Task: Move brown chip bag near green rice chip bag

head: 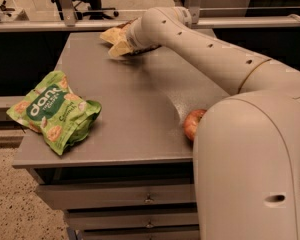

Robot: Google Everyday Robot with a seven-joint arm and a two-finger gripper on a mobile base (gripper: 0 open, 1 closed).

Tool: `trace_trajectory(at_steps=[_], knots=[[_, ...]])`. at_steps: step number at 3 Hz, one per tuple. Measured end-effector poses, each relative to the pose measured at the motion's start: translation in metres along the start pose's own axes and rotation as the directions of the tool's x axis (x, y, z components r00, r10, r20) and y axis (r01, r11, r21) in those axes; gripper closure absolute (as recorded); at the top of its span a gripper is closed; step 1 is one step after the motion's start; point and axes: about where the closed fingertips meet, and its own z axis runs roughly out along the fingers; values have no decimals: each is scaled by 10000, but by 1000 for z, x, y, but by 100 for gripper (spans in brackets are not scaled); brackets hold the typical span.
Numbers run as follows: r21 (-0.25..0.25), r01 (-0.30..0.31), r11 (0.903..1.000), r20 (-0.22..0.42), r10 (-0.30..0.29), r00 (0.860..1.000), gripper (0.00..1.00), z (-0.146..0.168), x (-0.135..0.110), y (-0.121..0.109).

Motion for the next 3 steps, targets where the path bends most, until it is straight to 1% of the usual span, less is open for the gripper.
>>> trace_trajectory(at_steps=[2,3], knots=[[442,-50,9990,51,48,10000,64,-3,2,-7],[548,71,9985,275,-86,9996,88,-11,-4,-8]])
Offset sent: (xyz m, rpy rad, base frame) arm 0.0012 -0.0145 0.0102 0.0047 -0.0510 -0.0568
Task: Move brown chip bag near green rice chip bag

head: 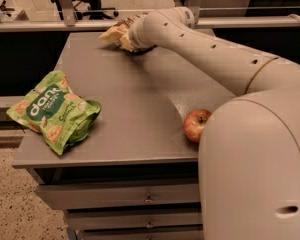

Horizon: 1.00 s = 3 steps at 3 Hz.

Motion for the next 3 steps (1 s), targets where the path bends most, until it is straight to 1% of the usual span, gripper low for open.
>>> trace_trajectory(at_steps=[1,2,3], knots=[[85,340,9994,383,-343,9987,100,-15,-14,-1],[111,849,9963,900,-856,9923,100,-40,-35,-2],[-183,1321,9911,1388,-1283,9820,100,-76,-54,-3]])
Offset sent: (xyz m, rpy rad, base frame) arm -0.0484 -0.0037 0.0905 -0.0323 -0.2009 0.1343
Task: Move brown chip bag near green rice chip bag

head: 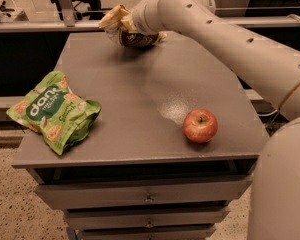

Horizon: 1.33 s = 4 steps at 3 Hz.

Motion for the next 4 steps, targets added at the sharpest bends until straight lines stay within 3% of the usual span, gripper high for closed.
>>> trace_trajectory(at_steps=[1,3,4], knots=[[-372,917,9951,68,-915,9958,100,-5,-3,10],[-544,1128,9921,87,-1125,9936,100,0,-4,17],[-1315,1371,9818,427,-1326,9903,100,-4,-1,47]])
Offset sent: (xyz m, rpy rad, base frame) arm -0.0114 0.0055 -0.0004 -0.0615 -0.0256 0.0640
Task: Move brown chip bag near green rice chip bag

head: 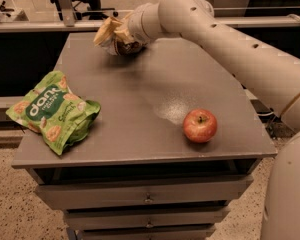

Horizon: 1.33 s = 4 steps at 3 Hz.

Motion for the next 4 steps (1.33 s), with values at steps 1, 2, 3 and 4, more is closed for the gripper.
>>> trace_trajectory(at_steps=[1,2,3,4], knots=[[-1265,1052,9864,1048,-922,9902,100,-19,-23,52],[-1863,1734,9671,1668,-1428,9756,100,-39,-41,79],[-2485,2136,9448,2057,-1639,9648,100,-60,-47,96],[-3107,2343,9212,2300,-1663,9589,100,-78,-48,111]])
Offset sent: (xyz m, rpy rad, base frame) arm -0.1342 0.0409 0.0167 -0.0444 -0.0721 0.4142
